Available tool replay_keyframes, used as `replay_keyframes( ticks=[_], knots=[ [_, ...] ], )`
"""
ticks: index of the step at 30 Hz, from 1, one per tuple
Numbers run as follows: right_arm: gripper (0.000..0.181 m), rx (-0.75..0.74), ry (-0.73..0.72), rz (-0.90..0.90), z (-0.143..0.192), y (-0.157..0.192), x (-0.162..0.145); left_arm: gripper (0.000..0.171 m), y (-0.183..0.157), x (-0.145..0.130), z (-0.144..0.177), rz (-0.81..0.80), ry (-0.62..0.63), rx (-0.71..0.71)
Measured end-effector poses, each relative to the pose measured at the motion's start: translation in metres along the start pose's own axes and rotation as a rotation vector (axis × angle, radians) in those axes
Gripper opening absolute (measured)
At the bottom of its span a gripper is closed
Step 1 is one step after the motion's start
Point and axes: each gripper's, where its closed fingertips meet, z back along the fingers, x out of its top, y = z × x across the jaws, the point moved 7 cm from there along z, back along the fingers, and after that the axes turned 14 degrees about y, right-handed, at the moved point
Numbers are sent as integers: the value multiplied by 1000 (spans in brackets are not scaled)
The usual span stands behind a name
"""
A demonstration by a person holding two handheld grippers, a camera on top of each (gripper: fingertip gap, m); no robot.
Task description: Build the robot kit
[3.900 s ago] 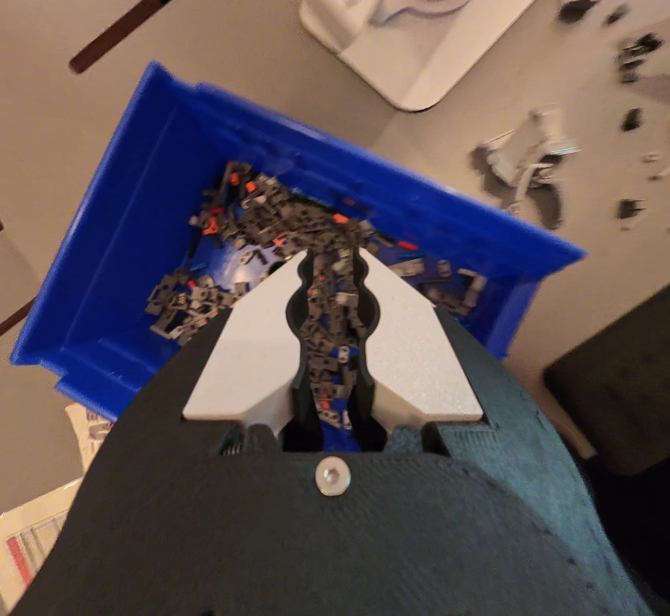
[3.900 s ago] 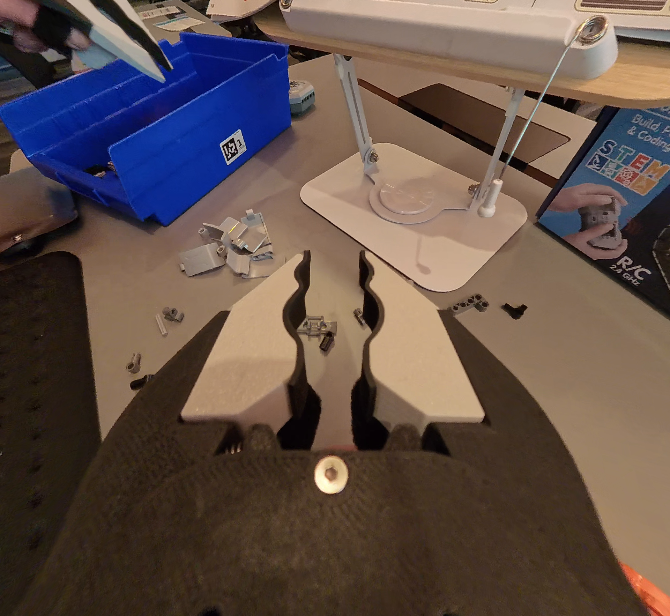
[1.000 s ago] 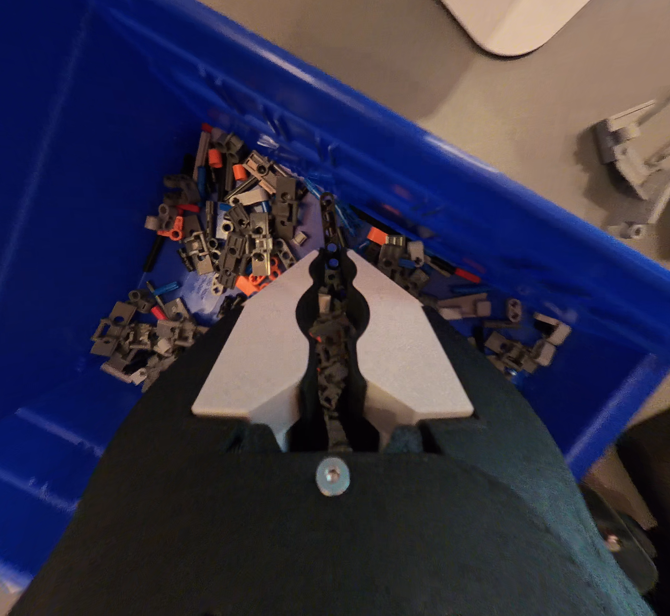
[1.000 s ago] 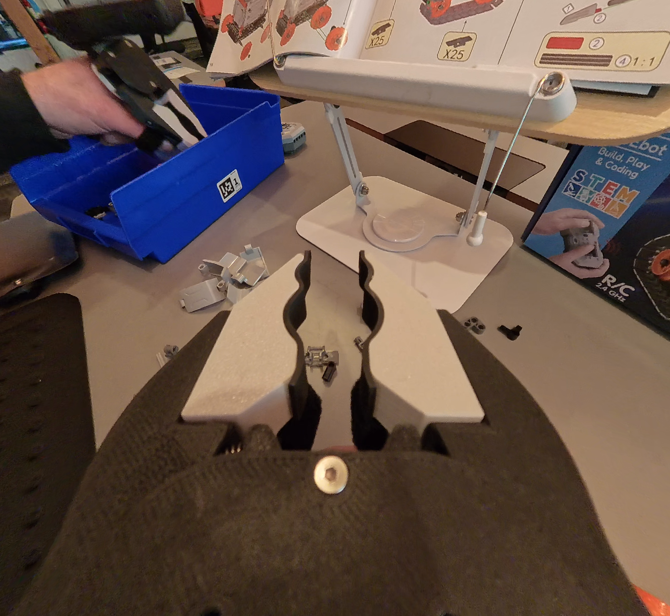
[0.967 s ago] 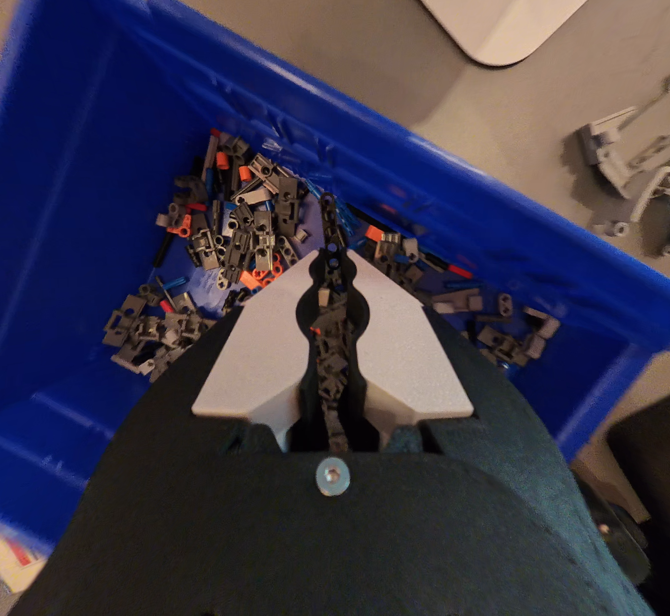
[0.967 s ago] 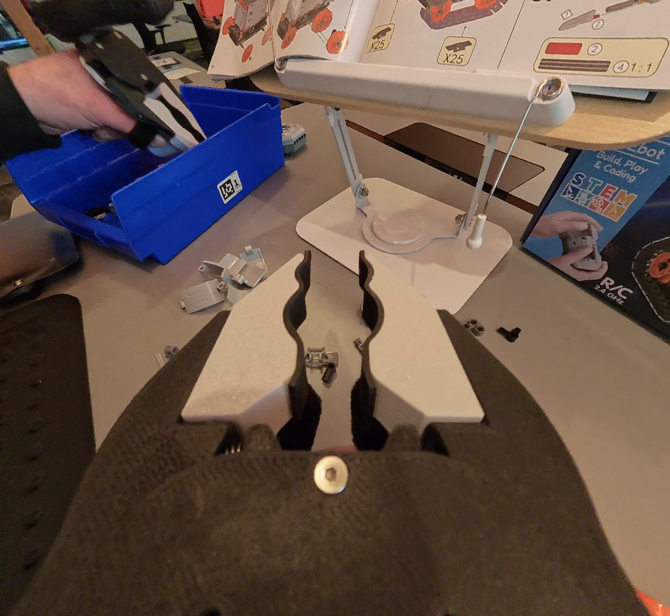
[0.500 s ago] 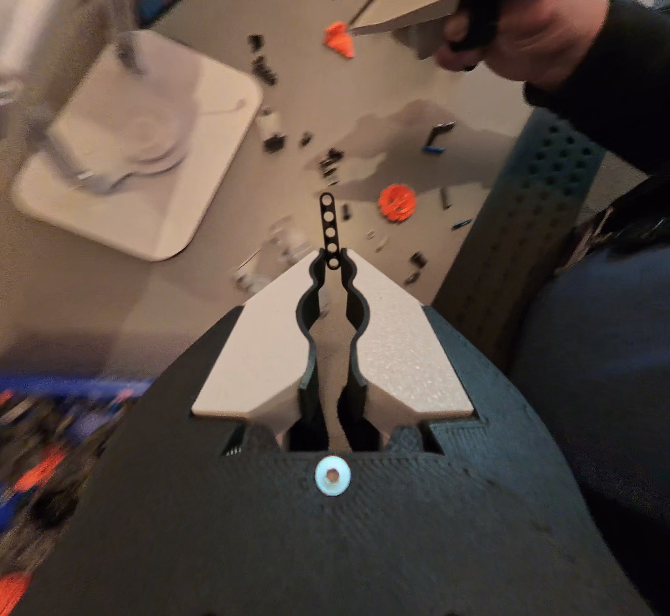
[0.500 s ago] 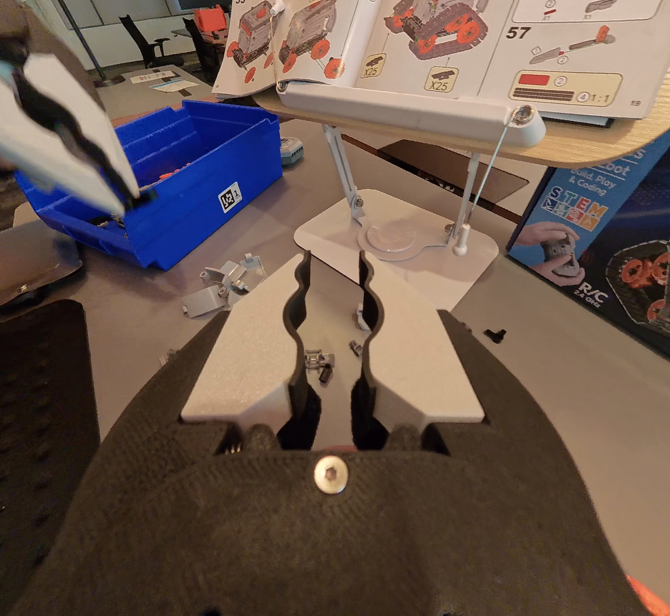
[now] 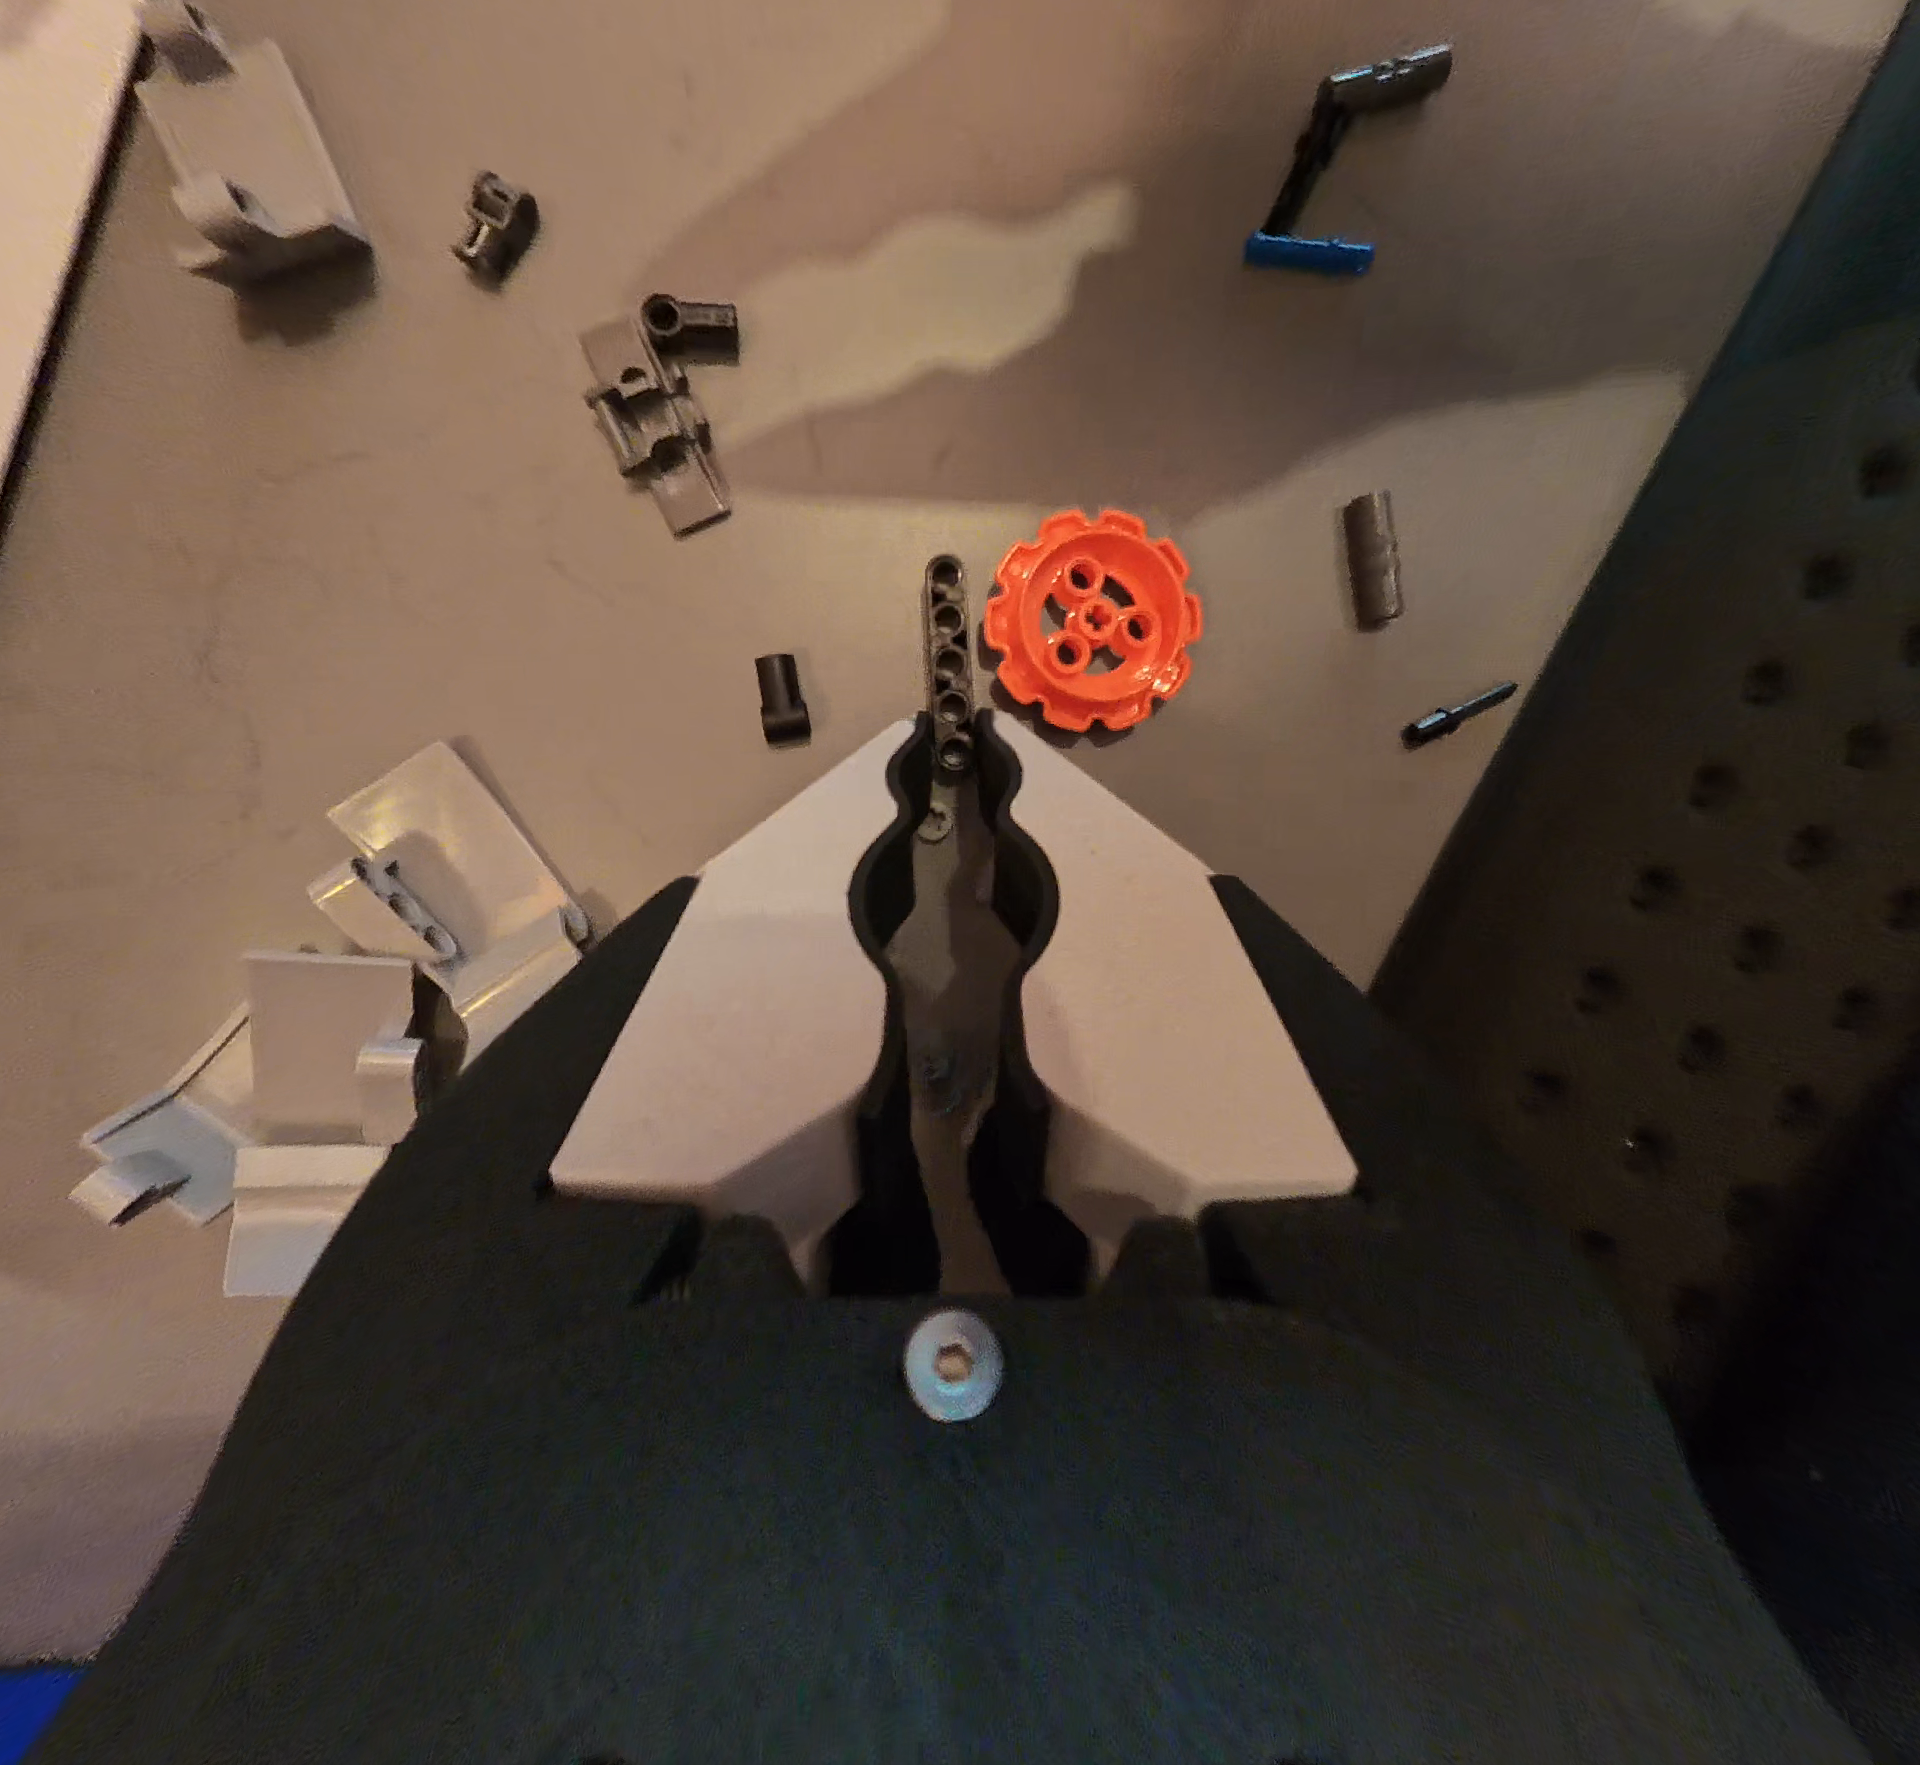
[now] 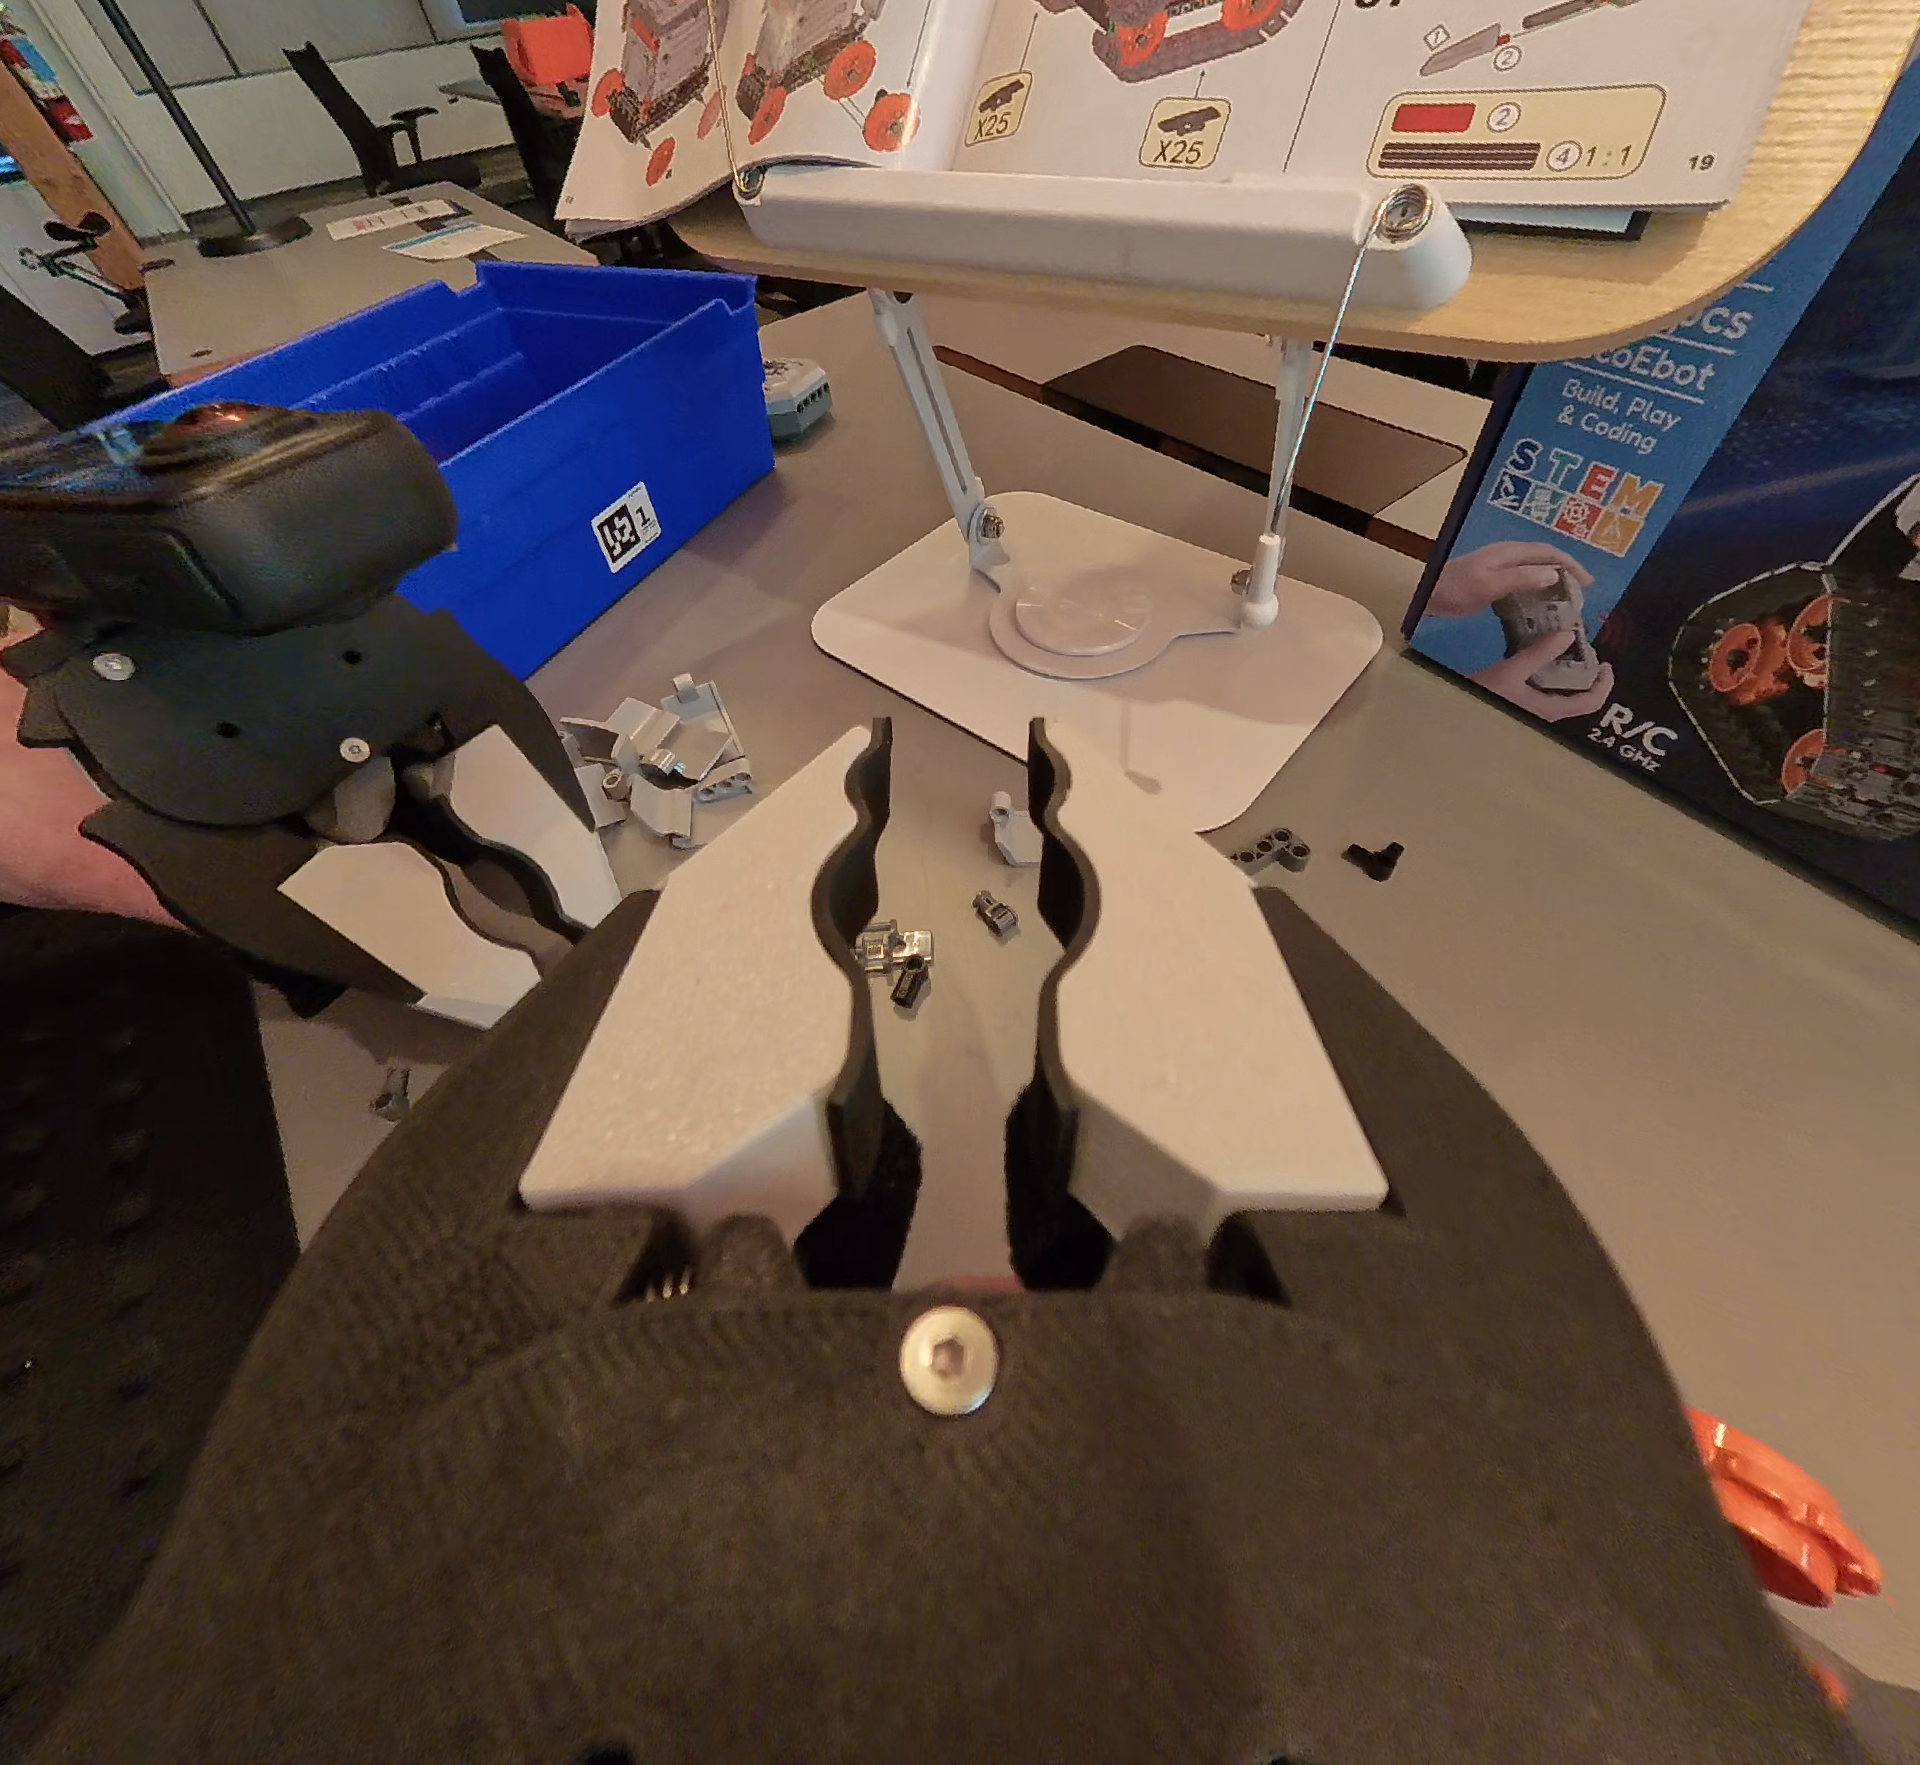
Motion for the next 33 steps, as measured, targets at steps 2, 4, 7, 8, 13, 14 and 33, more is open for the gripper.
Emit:
replay_keyframes(
  ticks=[2, 4, 7, 8, 13, 14, 33],
  knots=[
    [24, 5, 2, -2, -1, -1, 0, 11, -1, 0, 0, 9, -2, -14],
    [24, 7, 6, 5, -2, -1, 1, 14, -2, 0, 5, 16, -24, -17],
    [24, 13, 7, 10, -5, -1, 4, 21, -4, -3, 27, 25, -81, -22],
    [24, 14, 8, 10, -6, -2, 4, 22, -5, -4, 40, 21, -114, -30],
    [24, 22, 24, 4, -15, -4, 3, 6, 2, -34, 129, -75, -273, -29],
    [24, 24, 29, 6, -17, -3, 3, 6, 16, -47, 147, -31, -292, -5],
    [24, 47, 133, -4, -56, 9, -4, 17, 132, -199, 123, 77, 217, -82]
  ],
)
